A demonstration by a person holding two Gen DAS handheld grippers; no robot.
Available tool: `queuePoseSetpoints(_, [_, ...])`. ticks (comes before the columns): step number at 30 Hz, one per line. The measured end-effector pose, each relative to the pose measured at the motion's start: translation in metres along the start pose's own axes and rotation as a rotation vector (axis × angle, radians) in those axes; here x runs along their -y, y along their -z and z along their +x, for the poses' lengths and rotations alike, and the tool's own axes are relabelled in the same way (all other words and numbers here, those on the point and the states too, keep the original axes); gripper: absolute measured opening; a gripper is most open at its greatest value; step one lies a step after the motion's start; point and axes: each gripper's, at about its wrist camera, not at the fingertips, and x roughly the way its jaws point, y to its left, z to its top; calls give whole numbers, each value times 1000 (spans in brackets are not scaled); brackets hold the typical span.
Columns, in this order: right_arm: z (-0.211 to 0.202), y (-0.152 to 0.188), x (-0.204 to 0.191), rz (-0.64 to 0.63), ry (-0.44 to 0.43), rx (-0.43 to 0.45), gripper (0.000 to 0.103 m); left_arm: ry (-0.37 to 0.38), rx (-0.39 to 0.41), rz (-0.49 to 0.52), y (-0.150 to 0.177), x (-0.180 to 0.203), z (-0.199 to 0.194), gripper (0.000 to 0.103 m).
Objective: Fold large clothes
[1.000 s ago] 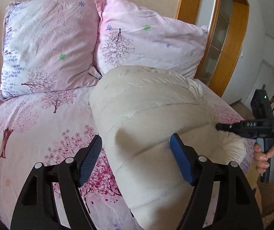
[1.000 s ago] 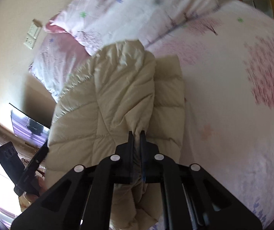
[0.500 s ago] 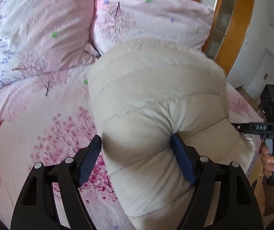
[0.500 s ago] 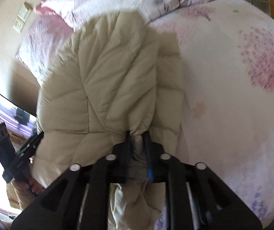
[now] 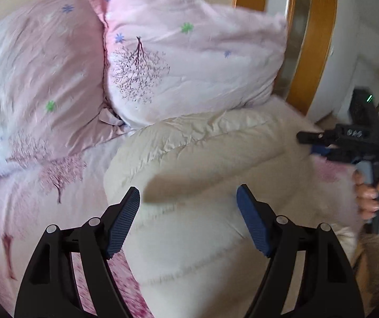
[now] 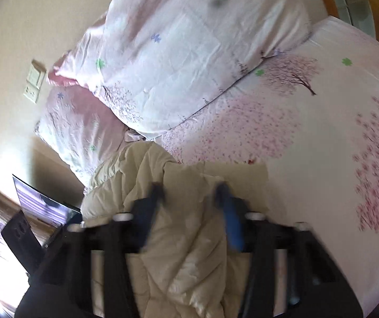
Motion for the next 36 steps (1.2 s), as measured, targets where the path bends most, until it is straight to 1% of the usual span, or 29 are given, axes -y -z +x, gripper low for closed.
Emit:
queuePoseSetpoints(1, [2, 2, -2, -13, 10, -5, 18, -22, -18, 9, -2, 0, 7, 76])
queuePoseSetpoints(2, [6, 2, -2, -22, 31, -5, 15, -27, -31, 2, -1, -3, 11, 76])
queuePoseSetpoints(4, [11, 5, -2, -39, 68, -9, 13, -13, -48, -29, -1, -13, 18, 76])
queuePoseSetpoints(9, [32, 9, 3, -47, 140, -78, 12, 8, -84, -77, 3, -27, 29, 77])
queuePoseSetpoints(12, [46, 12, -2, -77, 192, -132, 12, 2, -100, -69, 6, -29, 37, 77])
queuePoseSetpoints(15, [57, 12, -2, -91, 225, -176, 13, 6, -116, -73, 7, -33, 45, 78])
queuePoseSetpoints(20, [70, 11, 6, -75, 242, -225, 13, 10, -133, -91, 9, -40, 60, 84])
queuePoseSetpoints(24, [72, 10, 11, -56, 235, -233, 14, 17, -139, -105, 9, -42, 63, 85])
queuePoseSetpoints(28, [71, 11, 9, -61, 244, -229, 17, 4, -121, -90, 9, -40, 60, 85])
queuePoseSetpoints(30, [67, 11, 7, -77, 245, -217, 20, 5, -107, -92, 10, -40, 56, 85])
queuePoseSetpoints(32, [55, 11, 4, -84, 251, -191, 32, 11, -90, -107, 11, -41, 46, 85])
queuePoseSetpoints(34, [39, 13, 3, -87, 244, -163, 40, 22, -71, -117, 14, -42, 31, 84])
queuePoseSetpoints(36, [17, 20, 4, -66, 189, -139, 41, 46, -45, -118, 18, -41, 13, 83])
